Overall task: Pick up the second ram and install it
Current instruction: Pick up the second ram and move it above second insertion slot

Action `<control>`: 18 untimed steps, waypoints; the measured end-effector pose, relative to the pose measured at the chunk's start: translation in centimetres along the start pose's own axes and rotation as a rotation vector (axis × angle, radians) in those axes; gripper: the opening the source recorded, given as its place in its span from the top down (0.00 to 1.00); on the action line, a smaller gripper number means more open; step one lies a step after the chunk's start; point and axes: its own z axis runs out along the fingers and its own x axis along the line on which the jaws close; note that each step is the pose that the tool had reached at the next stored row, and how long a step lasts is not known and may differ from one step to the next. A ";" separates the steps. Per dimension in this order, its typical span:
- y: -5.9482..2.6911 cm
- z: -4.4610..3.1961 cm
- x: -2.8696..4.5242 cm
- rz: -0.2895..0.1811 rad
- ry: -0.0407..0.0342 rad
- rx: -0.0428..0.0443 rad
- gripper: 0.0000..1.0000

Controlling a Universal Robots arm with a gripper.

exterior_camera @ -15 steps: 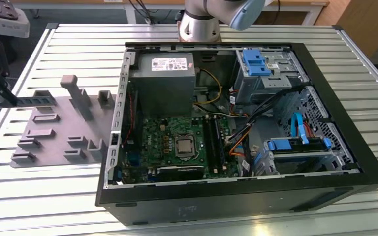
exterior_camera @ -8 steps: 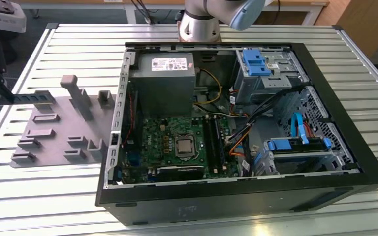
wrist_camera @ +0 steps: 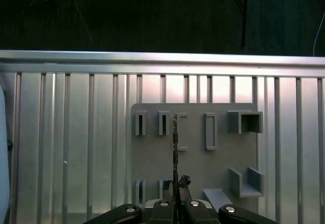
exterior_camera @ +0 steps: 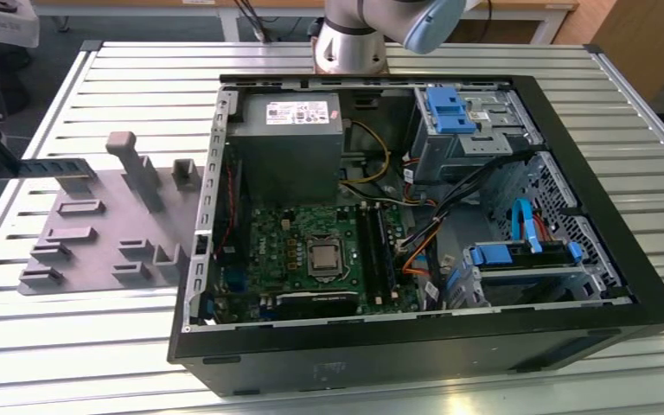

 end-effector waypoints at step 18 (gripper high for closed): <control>0.04 -1.72 -0.10 0.000 0.0000 0.0000 0.86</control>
